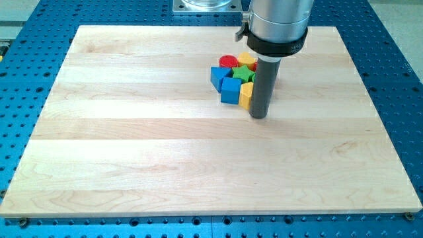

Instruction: Move the green star to the top left corner of the board

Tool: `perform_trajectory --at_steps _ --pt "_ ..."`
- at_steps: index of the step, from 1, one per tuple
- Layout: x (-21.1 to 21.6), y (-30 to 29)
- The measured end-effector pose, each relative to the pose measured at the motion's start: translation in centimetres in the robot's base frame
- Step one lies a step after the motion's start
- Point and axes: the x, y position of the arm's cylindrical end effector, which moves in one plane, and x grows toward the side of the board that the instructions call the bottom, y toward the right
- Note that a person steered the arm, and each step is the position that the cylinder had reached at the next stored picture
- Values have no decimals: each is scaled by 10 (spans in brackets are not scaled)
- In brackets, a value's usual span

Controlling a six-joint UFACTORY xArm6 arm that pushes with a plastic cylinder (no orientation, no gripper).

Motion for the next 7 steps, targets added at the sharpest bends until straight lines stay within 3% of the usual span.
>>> perform_trajectory --at_steps 3,4,5,6,7 --pt "38 9" --pt "-22 26" --pt "-51 57" --pt "-92 19" --pt "-101 -24"
